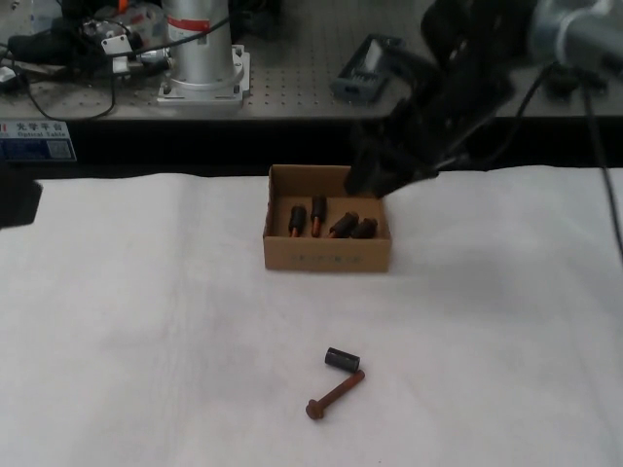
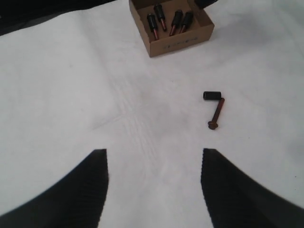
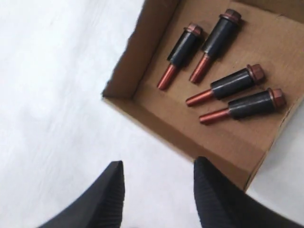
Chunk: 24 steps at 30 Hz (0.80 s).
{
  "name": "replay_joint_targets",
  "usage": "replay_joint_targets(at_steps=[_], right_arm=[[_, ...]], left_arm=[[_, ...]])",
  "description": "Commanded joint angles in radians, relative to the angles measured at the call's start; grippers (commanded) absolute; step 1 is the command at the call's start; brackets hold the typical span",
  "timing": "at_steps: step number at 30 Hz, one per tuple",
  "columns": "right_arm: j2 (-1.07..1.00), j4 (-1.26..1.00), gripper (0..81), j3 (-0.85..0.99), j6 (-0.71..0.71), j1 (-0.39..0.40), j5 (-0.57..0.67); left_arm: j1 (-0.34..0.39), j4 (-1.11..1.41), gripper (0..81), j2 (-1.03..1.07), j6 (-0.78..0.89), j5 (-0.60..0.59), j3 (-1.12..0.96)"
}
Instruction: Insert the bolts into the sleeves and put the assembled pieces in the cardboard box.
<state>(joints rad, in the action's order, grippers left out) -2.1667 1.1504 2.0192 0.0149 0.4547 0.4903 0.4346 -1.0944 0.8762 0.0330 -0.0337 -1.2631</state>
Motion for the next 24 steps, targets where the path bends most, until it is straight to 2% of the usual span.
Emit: replay_joint_targets(at_steps=[1, 6, 17, 24], right_arm=[[0.079, 0.078, 34.9, 0.006, 0.049, 0.004, -0.011], [0.192, 0.086, 34.9, -0.053, 0.053, 0.028, -0.027], [0.481, 0.094, 34.9, -0.501, 0.173, 0.148, -0.077], [0.639, 0.095, 34.9, -0.676, 0.159, 0.165, -0.102]], left_arm=[[-0.001, 0.043, 42.1, -0.006, 0.012, -0.066, -0.002], [-0.001, 0.056, 42.1, -0.003, 0.012, -0.084, -0.002], [-0.001, 0.056, 42.1, 0.066, 0.012, -0.084, -0.002], [-0.001, 0.056, 42.1, 0.095, -0.015, -0.084, -0.002]])
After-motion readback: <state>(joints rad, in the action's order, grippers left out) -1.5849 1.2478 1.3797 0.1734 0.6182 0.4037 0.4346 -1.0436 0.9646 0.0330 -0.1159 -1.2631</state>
